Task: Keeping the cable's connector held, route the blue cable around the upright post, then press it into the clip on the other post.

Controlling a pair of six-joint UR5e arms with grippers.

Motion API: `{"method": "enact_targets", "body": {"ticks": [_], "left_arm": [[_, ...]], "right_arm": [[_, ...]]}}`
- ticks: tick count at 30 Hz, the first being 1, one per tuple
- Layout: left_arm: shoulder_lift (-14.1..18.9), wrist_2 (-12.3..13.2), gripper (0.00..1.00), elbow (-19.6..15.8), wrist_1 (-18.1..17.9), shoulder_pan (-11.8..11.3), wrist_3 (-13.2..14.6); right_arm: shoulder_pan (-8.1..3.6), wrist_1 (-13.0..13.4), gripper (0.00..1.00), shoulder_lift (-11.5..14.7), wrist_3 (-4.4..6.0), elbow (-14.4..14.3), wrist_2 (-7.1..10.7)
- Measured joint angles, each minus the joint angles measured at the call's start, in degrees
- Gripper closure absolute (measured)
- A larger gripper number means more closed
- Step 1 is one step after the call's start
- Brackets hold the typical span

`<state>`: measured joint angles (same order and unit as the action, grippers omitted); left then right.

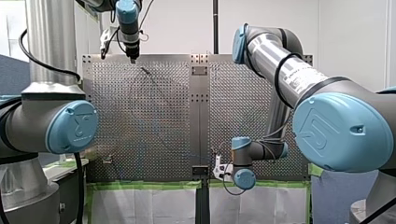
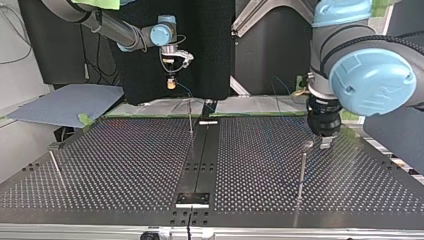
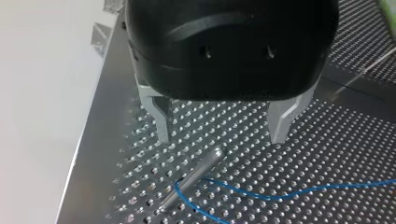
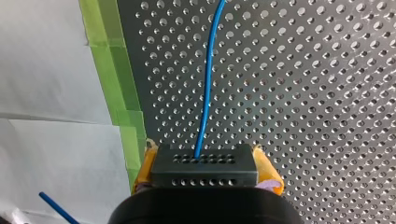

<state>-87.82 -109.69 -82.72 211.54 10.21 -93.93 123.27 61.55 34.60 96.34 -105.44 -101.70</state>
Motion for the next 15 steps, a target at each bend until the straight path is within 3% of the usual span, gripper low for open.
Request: {"method": "enact_targets", "body": {"ticks": [15], "left_arm": [[-4.84,-3.58,0.00,0.03,-5.71,4.67,7.60]], "right_arm": [[0.21,0.22,1.00,0.00,0.24,0.01,0.05]]}}
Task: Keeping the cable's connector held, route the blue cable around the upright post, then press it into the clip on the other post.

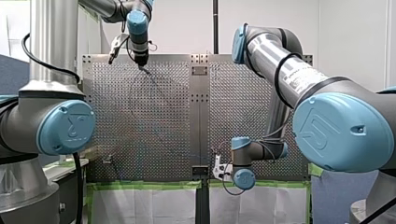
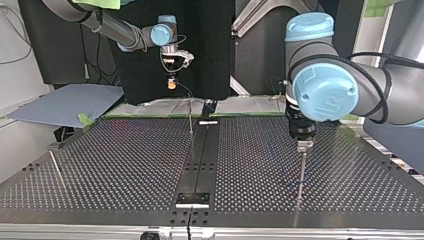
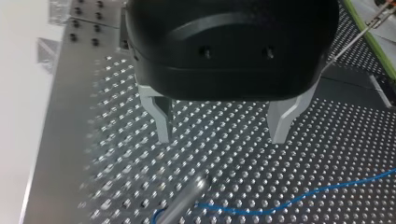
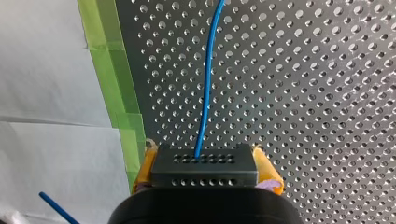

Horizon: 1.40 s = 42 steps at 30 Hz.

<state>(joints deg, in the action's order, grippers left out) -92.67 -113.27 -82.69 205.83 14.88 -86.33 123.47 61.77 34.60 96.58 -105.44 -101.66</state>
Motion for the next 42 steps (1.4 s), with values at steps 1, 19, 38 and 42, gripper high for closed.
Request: {"method": "enact_targets", "body": {"ticks": [1,19,38,42], "left_arm": [[-0.40,-0.27,0.00,-0.01,-0.41,0.40,0.43],[-6.27,-1.18,0.00,0.00,-9.12,6.05,8.72],[-9.23,-4.82,0.00,0.38,-18.52,6.39,11.91],[-10.88,-5.33,0.00,1.44,-20.28,6.75,12.60]], "right_arm": [[-0.01,0.01,1.00,0.00,0.01,0.00,0.05],[-0.20,0.10,1.00,0.00,0.02,0.09,0.22],[-0.07,0.11,1.00,0.00,0.02,0.08,0.29],[-0.04,0.06,1.00,0.00,0.02,0.08,0.37]]}}
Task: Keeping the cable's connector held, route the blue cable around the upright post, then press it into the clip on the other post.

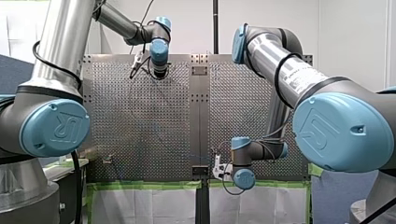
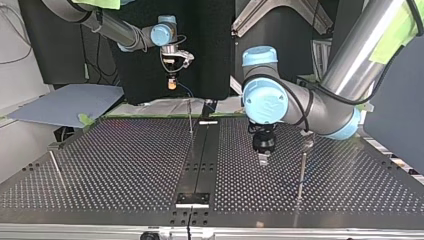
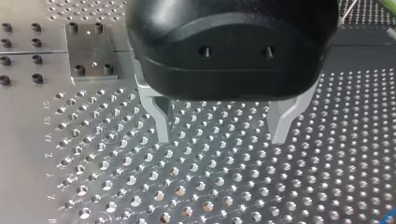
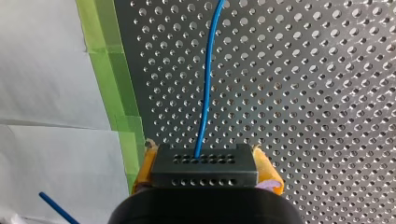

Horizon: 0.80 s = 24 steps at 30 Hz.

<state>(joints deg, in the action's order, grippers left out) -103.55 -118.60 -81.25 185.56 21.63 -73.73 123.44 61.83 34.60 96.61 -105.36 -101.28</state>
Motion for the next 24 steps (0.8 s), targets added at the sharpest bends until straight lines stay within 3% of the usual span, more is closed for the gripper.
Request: {"method": "enact_targets", "body": {"ticks": [5,14,24], "left_arm": [[-2.70,-2.30,0.00,2.10,-2.75,-0.20,1.98],[-5.57,-5.48,0.00,2.68,-7.00,-1.03,5.62],[-8.54,-7.71,0.00,2.70,-8.26,-1.51,10.23]], "right_arm": [[0.01,0.00,1.00,0.00,0.00,0.00,0.02],[0.01,0.05,1.00,0.00,0.00,0.01,0.34],[0.08,0.05,1.00,-0.01,0.00,0.01,0.45]]}}
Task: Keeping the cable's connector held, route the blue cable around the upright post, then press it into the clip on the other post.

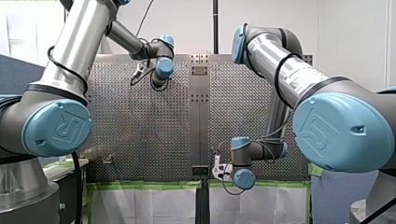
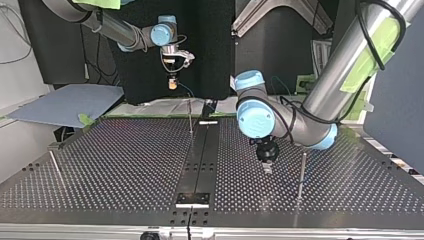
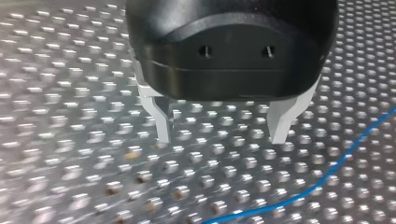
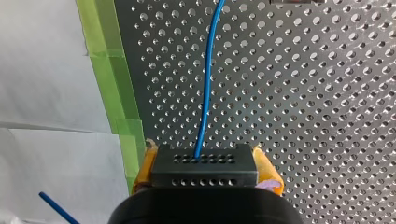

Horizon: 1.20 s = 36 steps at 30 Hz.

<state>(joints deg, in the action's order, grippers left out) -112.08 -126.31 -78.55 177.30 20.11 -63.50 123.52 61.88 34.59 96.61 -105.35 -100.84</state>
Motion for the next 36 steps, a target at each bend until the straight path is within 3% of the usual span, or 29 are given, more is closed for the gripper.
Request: {"method": "enact_targets", "body": {"ticks": [5,18,36], "left_arm": [[-1.75,-0.40,0.00,0.00,-0.70,-0.39,0.70],[-2.55,-0.94,0.00,0.00,-1.45,-1.86,1.76],[-7.56,-2.98,0.00,0.00,-1.85,-2.05,4.53]], "right_arm": [[0.06,0.00,1.00,0.01,0.00,0.00,0.01],[0.10,0.00,1.00,0.01,0.00,0.00,0.01],[0.10,-0.11,1.00,0.01,-0.01,-0.01,0.01]]}}
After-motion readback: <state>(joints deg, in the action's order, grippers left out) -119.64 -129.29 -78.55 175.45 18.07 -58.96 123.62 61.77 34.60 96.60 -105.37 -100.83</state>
